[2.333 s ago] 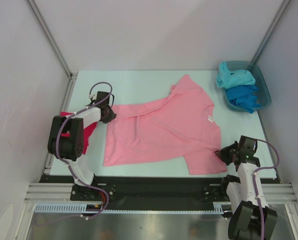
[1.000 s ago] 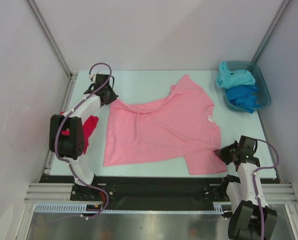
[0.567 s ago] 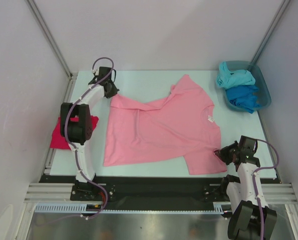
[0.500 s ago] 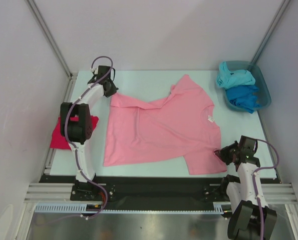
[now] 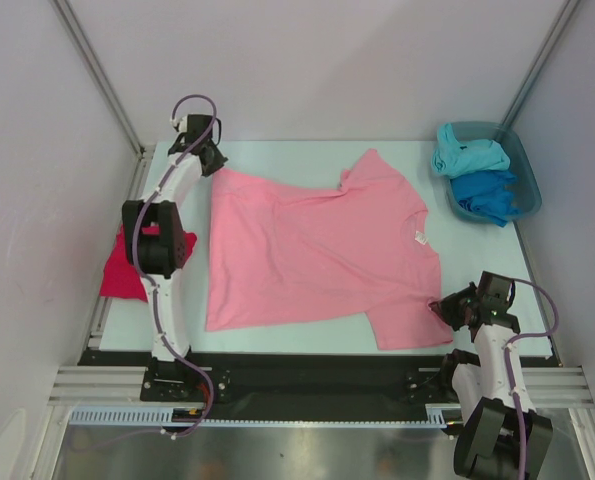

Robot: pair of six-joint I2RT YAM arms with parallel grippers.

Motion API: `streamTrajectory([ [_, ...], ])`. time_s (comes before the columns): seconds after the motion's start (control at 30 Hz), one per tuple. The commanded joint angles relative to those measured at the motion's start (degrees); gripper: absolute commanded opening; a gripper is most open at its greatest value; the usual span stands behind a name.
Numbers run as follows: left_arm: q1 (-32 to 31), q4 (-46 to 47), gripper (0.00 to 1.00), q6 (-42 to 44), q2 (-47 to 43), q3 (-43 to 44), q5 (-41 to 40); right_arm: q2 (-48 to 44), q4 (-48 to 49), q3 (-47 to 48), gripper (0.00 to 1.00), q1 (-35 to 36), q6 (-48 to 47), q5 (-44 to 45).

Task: Fold and stack the t-shirts
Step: Flatten the tshirt out

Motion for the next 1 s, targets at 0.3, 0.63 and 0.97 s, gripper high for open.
streamTrajectory([
  [0.3, 0.8, -3.9, 0.00, -0.1, 4.2, 9.7, -4.0, 0.9, 1.0, -0.2, 0.00, -1.1, -1.2, 1.1],
  [0.63, 2.7, -4.7, 0.06, -0.5, 2.3, 5.1, -5.6, 0.4, -1.1, 0.7, 0.00, -1.4, -0.5, 3.3],
  [0.97, 2.8, -4.1, 0.37, -0.6, -0.6, 2.2, -4.0, 1.2, 1.2, 1.5, 0.00, -2.4, 1.0, 2.3],
])
